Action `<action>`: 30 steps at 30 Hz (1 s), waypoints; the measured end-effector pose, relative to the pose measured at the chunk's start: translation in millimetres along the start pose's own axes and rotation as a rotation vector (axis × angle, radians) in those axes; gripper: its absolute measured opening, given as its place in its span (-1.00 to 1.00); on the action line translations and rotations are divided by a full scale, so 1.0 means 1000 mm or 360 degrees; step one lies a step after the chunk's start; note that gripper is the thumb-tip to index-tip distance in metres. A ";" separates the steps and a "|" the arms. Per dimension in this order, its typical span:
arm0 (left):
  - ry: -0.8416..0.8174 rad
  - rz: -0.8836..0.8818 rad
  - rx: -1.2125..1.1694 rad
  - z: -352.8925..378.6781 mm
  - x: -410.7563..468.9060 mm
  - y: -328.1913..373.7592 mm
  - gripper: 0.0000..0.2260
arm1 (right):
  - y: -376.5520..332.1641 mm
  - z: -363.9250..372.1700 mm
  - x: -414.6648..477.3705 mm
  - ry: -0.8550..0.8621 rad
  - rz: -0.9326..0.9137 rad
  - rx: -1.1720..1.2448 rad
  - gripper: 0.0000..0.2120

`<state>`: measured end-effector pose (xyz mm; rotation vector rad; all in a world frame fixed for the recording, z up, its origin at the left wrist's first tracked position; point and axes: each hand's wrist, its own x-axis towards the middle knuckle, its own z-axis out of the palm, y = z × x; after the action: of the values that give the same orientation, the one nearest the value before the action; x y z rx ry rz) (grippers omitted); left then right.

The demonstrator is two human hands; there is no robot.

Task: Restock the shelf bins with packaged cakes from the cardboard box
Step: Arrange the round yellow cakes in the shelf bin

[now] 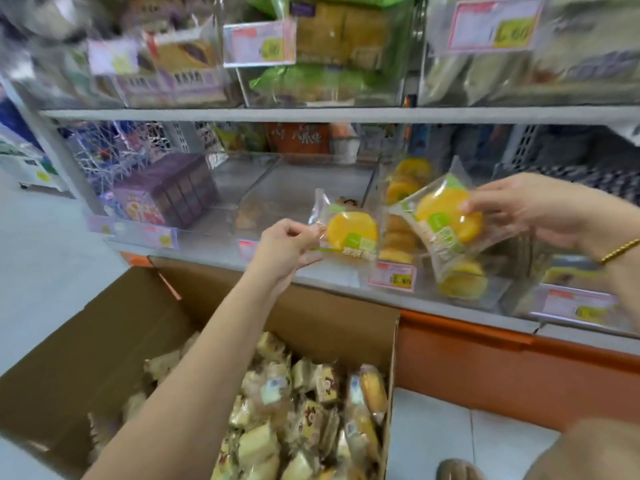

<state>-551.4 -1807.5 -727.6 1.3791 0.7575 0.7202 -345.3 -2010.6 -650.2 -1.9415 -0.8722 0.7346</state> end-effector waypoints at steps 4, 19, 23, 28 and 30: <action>0.0033 0.0083 0.0151 0.058 0.032 0.004 -0.84 | 0.018 -0.032 0.011 0.0260 -0.0010 -0.0164 -0.56; -0.0167 0.0819 0.1661 0.114 0.100 0.016 -0.92 | 0.041 -0.050 0.065 0.0327 -0.0202 -0.0475 -0.48; -0.0315 0.0749 0.1754 0.097 0.098 0.031 -0.90 | 0.036 -0.050 0.067 0.0218 -0.0240 -0.0524 -0.51; -0.0023 0.0894 0.1222 0.099 0.095 0.007 -0.91 | 0.033 -0.048 0.062 0.0046 -0.0298 -0.0598 -0.58; 0.0056 0.0856 0.1135 0.106 0.100 -0.007 -0.91 | 0.030 -0.043 0.063 0.0036 -0.0356 -0.0711 -0.58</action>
<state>-407.4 -1787.3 -734.7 2.2753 0.7023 0.9340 -267.1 -1991.5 -666.9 -2.1802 -1.2998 0.4061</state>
